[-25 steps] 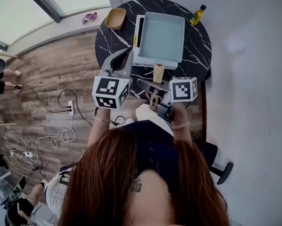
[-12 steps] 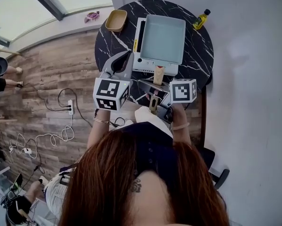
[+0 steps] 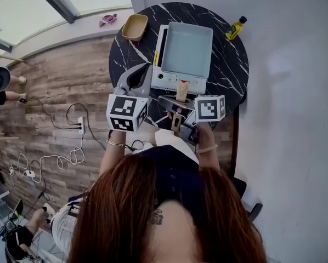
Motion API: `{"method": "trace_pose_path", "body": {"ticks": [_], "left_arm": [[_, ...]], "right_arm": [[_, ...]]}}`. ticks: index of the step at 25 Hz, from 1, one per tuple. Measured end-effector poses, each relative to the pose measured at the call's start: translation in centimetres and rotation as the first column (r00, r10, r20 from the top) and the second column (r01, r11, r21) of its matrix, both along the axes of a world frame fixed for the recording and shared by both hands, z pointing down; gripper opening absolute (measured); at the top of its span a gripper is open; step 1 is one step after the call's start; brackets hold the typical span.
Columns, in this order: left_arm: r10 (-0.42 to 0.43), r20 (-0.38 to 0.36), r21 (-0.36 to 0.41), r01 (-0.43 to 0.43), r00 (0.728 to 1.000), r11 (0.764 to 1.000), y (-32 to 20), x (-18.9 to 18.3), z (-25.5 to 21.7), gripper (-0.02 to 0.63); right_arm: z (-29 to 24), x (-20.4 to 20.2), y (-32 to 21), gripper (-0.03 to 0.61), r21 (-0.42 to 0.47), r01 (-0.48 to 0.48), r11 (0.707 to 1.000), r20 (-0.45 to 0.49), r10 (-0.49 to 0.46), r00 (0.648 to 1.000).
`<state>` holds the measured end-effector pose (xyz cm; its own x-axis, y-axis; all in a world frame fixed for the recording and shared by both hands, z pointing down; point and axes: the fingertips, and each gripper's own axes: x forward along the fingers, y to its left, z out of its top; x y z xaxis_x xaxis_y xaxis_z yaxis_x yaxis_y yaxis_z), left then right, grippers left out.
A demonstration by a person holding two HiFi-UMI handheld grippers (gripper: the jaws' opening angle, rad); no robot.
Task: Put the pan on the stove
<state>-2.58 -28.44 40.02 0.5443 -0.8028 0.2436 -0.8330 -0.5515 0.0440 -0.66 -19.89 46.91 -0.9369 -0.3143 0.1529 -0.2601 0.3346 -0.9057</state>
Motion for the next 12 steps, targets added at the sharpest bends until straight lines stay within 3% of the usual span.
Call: {"method": "trace_pose_path", "body": {"ticks": [12], "left_arm": [[-0.001, 0.008, -0.010, 0.001, 1.000, 1.000, -1.3, 0.7, 0.4, 0.012]], "right_arm": [[1.4, 0.6, -1.5, 0.032, -0.030, 0.007, 1.000, 0.002, -0.007, 1.000]]}}
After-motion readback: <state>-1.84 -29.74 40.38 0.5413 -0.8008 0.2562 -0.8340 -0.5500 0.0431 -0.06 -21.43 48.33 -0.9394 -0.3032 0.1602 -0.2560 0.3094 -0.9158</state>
